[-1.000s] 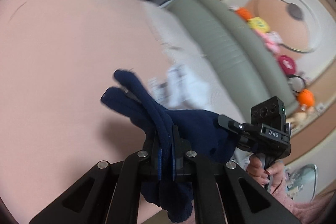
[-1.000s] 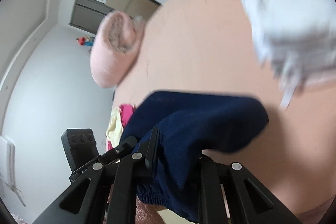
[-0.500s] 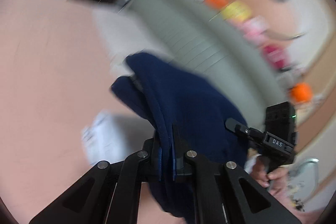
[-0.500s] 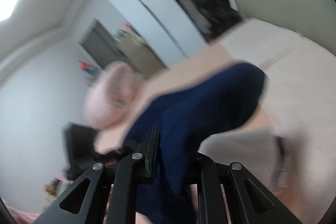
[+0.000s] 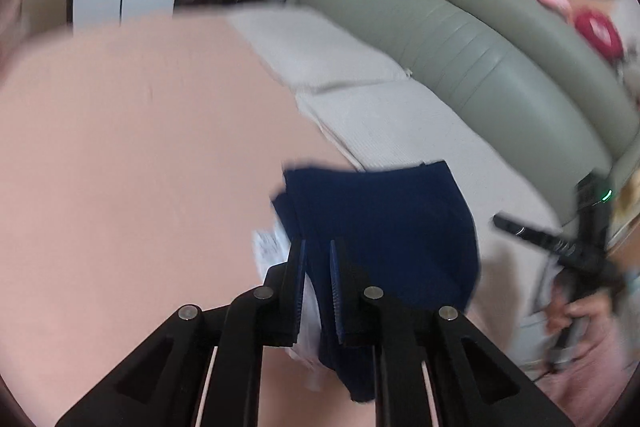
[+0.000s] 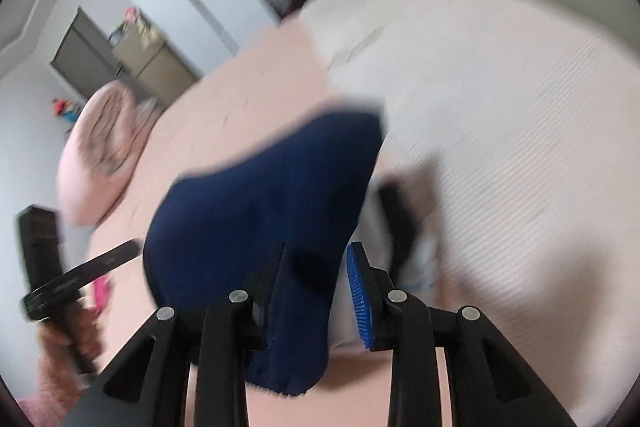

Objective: Fold clothes
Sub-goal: 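Lift the folded shorts with both grippers and carry them onto the white clothes stack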

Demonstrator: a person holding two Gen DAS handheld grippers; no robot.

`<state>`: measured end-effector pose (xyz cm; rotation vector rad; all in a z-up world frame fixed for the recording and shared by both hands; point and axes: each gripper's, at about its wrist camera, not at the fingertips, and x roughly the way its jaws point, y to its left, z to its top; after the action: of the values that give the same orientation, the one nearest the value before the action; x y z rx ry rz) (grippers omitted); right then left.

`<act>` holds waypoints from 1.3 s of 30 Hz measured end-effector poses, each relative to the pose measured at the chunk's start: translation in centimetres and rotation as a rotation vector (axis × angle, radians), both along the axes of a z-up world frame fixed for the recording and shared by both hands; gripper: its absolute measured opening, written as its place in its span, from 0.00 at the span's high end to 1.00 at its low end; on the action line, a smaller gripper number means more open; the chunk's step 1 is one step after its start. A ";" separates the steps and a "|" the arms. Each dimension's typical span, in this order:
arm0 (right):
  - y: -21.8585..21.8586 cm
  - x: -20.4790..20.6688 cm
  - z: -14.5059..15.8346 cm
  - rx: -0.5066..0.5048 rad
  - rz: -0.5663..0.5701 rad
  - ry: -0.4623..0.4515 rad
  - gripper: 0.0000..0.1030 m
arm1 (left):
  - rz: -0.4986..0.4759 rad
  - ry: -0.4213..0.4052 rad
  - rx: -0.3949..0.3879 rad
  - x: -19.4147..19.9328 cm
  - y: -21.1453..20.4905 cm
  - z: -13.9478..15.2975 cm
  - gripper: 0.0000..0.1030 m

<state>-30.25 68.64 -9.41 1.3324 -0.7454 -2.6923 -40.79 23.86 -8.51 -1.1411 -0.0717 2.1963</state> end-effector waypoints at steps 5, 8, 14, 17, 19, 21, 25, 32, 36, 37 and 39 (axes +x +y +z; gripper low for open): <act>0.0 -1.3 -0.8 0.045 0.036 0.024 0.72 | -0.016 -0.036 -0.015 -2.7 2.2 -2.6 0.90; 0.4 -3.3 -2.7 0.029 0.055 0.000 0.72 | -0.025 -0.058 -0.024 -4.3 3.5 -4.2 0.90; 1.5 -6.8 -4.1 0.042 0.023 -0.003 0.74 | -0.044 -0.101 -0.041 -7.5 6.2 -7.3 0.88; 1.6 -7.1 -3.9 0.028 0.001 0.006 0.72 | -0.044 -0.049 -0.044 -5.3 5.7 -6.1 0.88; 1.9 -5.6 -2.8 0.008 -0.018 0.040 0.72 | -0.044 -0.014 -0.046 -3.8 5.4 -5.4 0.88; 1.8 -4.1 -1.7 -0.001 -0.043 0.075 0.72 | -0.044 0.021 -0.048 -2.4 5.1 -4.6 0.88; -0.8 -2.3 -0.2 0.083 -0.024 0.036 0.72 | -0.044 0.090 -0.051 0.5 4.4 -3.0 0.88; -5.9 -0.7 -0.7 0.174 0.042 0.003 0.49 | -0.102 0.137 -0.091 3.5 5.4 -3.7 0.45; -5.5 -1.7 -3.0 0.221 0.076 -0.043 0.49 | -0.173 0.271 -0.313 3.6 7.1 -4.8 0.40; -5.0 -1.7 -3.2 0.238 0.072 -0.052 0.51 | -0.190 0.290 -0.341 3.4 7.0 -4.6 0.39; -3.9 -1.7 -3.3 0.278 0.058 -0.067 0.51 | -0.208 0.325 -0.385 3.1 6.6 -3.9 0.39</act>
<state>-31.97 64.70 -12.76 1.4790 -0.3384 -2.7954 -37.73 30.50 -12.43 -0.9182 0.6044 2.2291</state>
